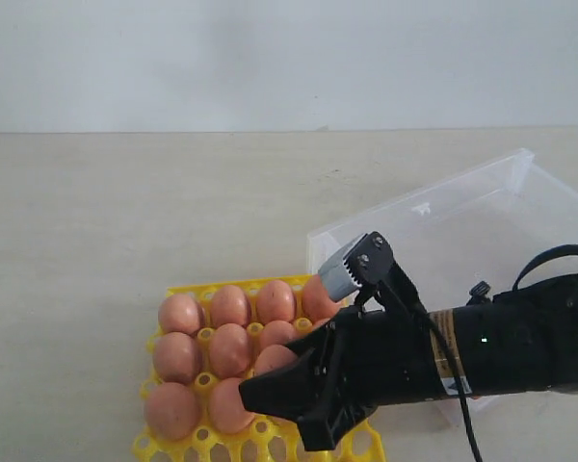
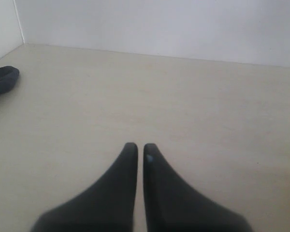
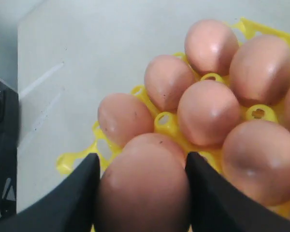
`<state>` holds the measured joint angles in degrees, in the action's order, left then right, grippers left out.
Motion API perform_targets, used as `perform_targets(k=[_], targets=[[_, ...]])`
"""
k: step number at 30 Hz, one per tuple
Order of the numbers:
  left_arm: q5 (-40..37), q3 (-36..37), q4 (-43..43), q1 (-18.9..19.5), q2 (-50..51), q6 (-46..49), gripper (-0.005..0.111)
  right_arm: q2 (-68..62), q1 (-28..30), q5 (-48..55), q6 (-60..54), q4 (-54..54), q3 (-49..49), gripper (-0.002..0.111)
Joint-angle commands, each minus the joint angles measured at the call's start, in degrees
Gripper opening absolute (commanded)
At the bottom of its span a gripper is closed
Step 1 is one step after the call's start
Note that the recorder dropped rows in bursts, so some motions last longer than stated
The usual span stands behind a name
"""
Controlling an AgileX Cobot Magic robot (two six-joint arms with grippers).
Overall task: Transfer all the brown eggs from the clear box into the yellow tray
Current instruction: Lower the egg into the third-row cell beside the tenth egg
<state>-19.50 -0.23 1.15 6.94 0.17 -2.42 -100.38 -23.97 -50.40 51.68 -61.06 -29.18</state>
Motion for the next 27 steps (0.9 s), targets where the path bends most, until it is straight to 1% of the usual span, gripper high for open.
perform_targets(k=[1, 4, 15, 18, 20, 25, 27], targets=[[0.16, 0.23, 0.00, -0.19, -0.17, 0.24, 0.004, -1.72, -0.05, -0.44, -4.32, 3.77, -1.15, 0.000], [0.16, 0.23, 0.00, -0.19, -0.17, 0.24, 0.004, -2.95, -0.05, -0.30, -4.32, 3.77, -2.83, 0.000], [0.16, 0.23, 0.00, -0.19, -0.17, 0.24, 0.004, -5.67, -0.05, 0.74, -8.12, 3.78, -2.95, 0.000], [0.16, 0.23, 0.00, -0.19, -0.17, 0.24, 0.004, -5.67, -0.05, 2.41, -8.42, 3.78, -2.95, 0.002], [0.16, 0.23, 0.00, -0.19, -0.17, 0.24, 0.004, -5.67, -0.05, 3.62, -8.42, 3.78, -2.95, 0.008], [0.16, 0.23, 0.00, -0.19, -0.17, 0.24, 0.004, -5.67, -0.05, 4.38, -8.70, 3.78, -2.95, 0.032], [0.16, 0.23, 0.00, -0.19, -0.17, 0.24, 0.004, -5.67, -0.05, 4.38, -8.70, 3.78, -2.95, 0.039]])
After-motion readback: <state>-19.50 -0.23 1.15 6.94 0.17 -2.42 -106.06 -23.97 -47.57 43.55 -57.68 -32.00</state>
